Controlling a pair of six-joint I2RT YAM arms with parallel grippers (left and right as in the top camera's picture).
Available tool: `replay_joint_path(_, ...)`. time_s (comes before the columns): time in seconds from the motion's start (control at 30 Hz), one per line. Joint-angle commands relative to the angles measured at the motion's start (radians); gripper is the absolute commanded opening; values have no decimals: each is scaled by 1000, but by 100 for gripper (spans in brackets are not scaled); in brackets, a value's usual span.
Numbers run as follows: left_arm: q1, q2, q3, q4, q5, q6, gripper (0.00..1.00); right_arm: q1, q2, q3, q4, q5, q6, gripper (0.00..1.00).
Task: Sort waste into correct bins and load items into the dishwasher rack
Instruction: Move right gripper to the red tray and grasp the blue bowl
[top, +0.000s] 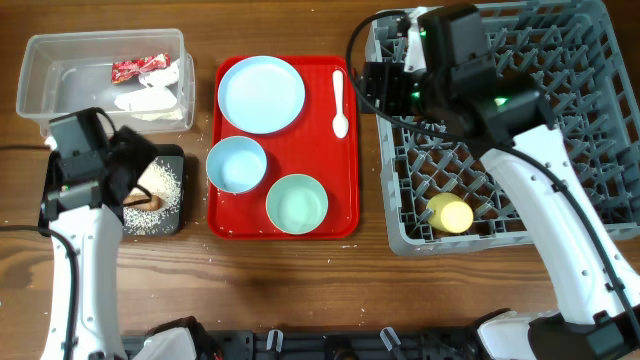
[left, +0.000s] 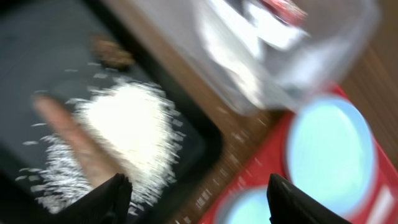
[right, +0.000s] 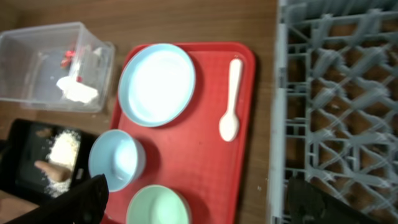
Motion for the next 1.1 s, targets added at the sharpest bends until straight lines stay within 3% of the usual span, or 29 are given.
replay_joint_path(0.0, -124, -28, 14, 0, 134, 224, 74, 71, 58, -24, 39, -21, 40, 93)
replay_joint_path(0.13, -269, -26, 14, -5, 127, 289, 75, 180, 144, -24, 95, -21, 41, 92)
replay_joint_path(0.27, -302, -26, 14, -35, 101, 287, 73, 249, 226, -24, 127, -21, 76, 92)
replay_joint_path(0.37, -257, -26, 14, -44, 79, 240, 77, 286, 301, -24, 172, -49, 97, 88)
replay_joint_path(0.43, -214, -26, 14, -44, 80, 204, 78, 302, 341, -24, 204, -68, 101, 75)
replay_joint_path(0.67, -74, -26, 14, -42, 82, 205, 89, 334, 472, -25, 311, -72, 146, 53)
replay_joint_path(0.7, -60, -26, 14, -42, 82, 205, 95, 336, 492, -25, 329, -71, 153, 50)
replay_joint_path(0.73, -54, -26, 14, -41, 81, 205, 100, 336, 510, -25, 339, -71, 176, 50)
replay_joint_path(1.07, -53, -26, 14, -41, 79, 205, 100, 337, 613, -25, 381, -127, 197, 45)
